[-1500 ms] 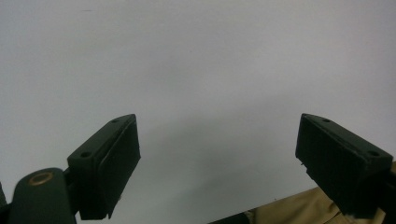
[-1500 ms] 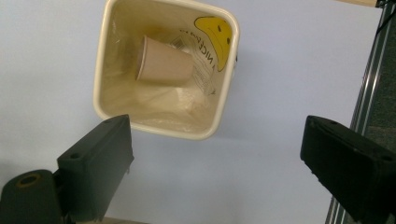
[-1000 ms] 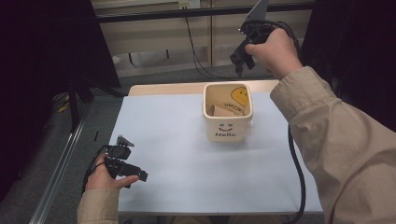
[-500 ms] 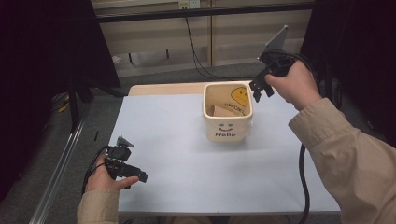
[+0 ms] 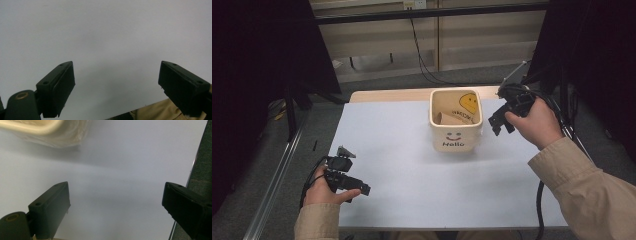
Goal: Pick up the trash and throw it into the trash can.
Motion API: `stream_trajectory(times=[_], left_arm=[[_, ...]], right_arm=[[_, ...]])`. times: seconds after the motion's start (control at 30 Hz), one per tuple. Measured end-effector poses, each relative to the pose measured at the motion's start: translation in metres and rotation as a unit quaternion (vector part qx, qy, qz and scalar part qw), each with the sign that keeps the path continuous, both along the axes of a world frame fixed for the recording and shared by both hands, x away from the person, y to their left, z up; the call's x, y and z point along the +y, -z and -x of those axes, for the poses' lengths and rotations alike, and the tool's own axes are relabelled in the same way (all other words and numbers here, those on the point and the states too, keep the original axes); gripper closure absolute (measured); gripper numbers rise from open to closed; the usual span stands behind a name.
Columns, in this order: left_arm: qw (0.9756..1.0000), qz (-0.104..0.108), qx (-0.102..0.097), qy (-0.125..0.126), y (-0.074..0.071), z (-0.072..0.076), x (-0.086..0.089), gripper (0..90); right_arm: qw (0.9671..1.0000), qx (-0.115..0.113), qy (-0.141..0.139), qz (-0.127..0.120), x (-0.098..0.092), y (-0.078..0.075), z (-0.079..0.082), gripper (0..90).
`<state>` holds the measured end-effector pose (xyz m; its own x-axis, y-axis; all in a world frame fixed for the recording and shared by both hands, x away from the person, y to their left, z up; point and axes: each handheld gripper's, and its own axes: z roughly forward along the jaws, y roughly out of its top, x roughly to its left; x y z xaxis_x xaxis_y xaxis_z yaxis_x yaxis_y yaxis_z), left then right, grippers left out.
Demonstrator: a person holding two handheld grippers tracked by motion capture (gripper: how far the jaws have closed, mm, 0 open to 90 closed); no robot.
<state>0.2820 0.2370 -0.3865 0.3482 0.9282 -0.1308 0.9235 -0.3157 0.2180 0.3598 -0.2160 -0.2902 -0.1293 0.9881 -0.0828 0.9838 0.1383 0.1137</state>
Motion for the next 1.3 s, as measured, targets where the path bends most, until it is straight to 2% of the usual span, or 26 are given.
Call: stream_trajectory(times=[0.17, 0.27, 0.37, 0.43, 0.53, 0.57, 0.63, 0.67, 0.7, 0.77, 0.87, 1.03, 1.1, 1.23, 1.27, 1.3], left_arm=[[1.0, -0.002, 0.006, 0.002, -0.001, 0.0, 0.001, 13.6], [1.0, 0.0, 0.001, -0.002, 0.001, 0.0, 0.0, 13.6], [1.0, 0.001, 0.002, -0.002, 0.0, 0.0, 0.0, 13.6], [1.0, 0.001, 0.001, -0.002, 0.0, 0.0, 0.0, 13.6], [1.0, 0.0, 0.001, -0.002, 0.0, 0.0, -0.002, 13.6], [1.0, -0.005, 0.002, 0.006, 0.0, 0.0, -0.001, 13.6], [1.0, -0.005, 0.002, 0.007, 0.0, 0.0, -0.001, 13.5], [1.0, -0.003, 0.004, 0.007, 0.0, 0.0, -0.001, 13.6], [1.0, -0.003, 0.003, 0.004, 0.0, 0.0, -0.001, 13.6], [1.0, -0.005, 0.0, 0.005, 0.001, 0.0, -0.001, 13.6], [1.0, -0.004, 0.0, 0.001, 0.001, 0.0, -0.001, 13.6], [1.0, 0.001, 0.002, -0.005, 0.001, 0.0, -0.002, 13.6], [1.0, -0.004, 0.004, -0.003, 0.0, 0.0, -0.001, 13.6], [1.0, -0.005, 0.003, -0.003, 0.001, -0.001, 0.0, 13.6], [1.0, -0.006, 0.002, -0.004, 0.002, -0.001, -0.001, 13.6], [1.0, -0.006, 0.001, -0.001, 0.002, -0.001, 0.0, 13.6]], right_arm=[[1.0, 0.004, -0.004, 0.004, -0.006, 0.019, 0.012, 7.8], [0.9999, 0.011, -0.001, 0.0, -0.013, 0.03, 0.017, 7.9], [0.9998, 0.017, 0.006, 0.01, -0.021, 0.045, 0.024, 7.7], [0.9997, 0.022, 0.006, 0.001, -0.027, 0.053, 0.029, 7.8], [0.9995, 0.03, 0.009, 0.003, -0.032, 0.065, 0.037, 7.6], [0.9996, 0.027, 0.011, 0.003, -0.034, 0.069, 0.039, 7.4], [0.9993, 0.034, 0.01, 0.012, -0.036, 0.078, 0.043, 7.3], [0.9991, 0.042, 0.009, 0.006, -0.04, 0.088, 0.049, 7.3], [0.9991, 0.042, 0.009, 0.006, -0.04, 0.088, 0.049, 7.3], [0.9987, 0.05, 0.012, -0.003, -0.045, 0.098, 0.054, 7.4], [0.9981, 0.059, 0.018, -0.001, -0.054, 0.113, 0.065, 7.0], [0.9977, 0.064, 0.021, -0.008, -0.061, 0.127, 0.075, 7.0], [0.9977, 0.062, 0.025, -0.015, -0.064, 0.134, 0.081, 7.0], [0.9968, 0.071, 0.035, -0.012, -0.067, 0.144, 0.089, 7.3], [0.9973, 0.065, 0.031, -0.016, -0.069, 0.147, 0.091, 7.2], [0.997, 0.07, 0.029, -0.009, -0.069, 0.147, 0.092, 7.1]])
